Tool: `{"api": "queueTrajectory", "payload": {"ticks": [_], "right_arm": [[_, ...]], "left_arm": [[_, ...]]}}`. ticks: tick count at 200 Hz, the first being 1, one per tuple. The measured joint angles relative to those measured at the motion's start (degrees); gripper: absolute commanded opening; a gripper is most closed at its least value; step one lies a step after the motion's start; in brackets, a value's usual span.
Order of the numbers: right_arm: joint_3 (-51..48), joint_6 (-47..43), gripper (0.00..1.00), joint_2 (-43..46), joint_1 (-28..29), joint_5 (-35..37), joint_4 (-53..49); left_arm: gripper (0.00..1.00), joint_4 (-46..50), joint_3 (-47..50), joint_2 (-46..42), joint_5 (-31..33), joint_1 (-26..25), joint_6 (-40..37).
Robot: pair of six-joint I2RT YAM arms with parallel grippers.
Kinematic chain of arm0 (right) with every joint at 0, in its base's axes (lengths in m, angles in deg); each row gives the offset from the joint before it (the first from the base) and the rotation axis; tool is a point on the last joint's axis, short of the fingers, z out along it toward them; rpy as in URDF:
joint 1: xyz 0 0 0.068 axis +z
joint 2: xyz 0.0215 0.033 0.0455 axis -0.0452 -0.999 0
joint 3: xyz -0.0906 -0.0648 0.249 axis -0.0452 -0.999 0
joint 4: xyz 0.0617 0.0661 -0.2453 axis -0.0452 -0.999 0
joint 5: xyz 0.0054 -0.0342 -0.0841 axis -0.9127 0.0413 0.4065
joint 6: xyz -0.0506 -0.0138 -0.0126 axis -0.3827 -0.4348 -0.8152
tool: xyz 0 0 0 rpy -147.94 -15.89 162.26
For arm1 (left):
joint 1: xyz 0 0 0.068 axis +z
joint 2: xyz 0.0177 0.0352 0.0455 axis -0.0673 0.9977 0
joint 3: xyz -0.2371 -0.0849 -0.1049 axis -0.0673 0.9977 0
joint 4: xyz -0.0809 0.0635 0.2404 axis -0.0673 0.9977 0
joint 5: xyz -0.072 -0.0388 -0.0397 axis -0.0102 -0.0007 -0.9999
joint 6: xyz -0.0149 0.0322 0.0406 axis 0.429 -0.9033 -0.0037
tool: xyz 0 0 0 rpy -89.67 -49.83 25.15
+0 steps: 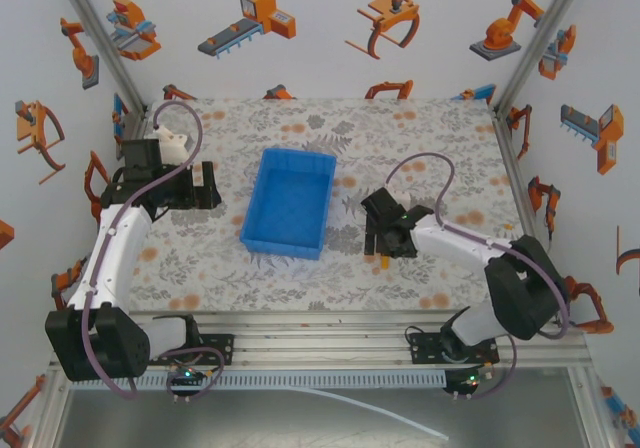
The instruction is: Put the screwdriver in the bin
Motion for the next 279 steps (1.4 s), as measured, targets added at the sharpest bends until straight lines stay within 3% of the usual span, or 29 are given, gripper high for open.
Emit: {"api": "queueTrajectory", "payload": {"ticks": [37, 81, 95, 156, 232, 279], "right_arm": [[-0.6, 1.0, 0.58, -2.7, 0.0, -0.5, 1.6], [-1.7, 2.3, 0.46, -2.2, 0.1, -0.9, 3.7], [-2.2, 2.6, 0.36, -1.8, 0.1, -0.8, 4.1], [-4.0, 3.0, 0.23, 1.9, 0.1, 0.8, 2.3], [-2.4, 1.4, 0.18, 5.6, 0.1, 1.6, -1.8], [9.7, -1.9, 0.19, 6.5, 0.1, 1.6, -6.4]], "left_arm": [[0.97, 0.2, 0.0, 0.0, 0.0, 0.0, 0.3], [0.97, 0.2, 0.0, 0.0, 0.0, 0.0, 0.3], [0.97, 0.2, 0.0, 0.0, 0.0, 0.0, 0.3], [0.97, 0.2, 0.0, 0.0, 0.1, 0.0, 0.3], [0.97, 0.2, 0.0, 0.0, 1.1, 0.0, 0.2], [0.97, 0.1, 0.0, 0.0, 1.8, 0.0, 0.0]]}}
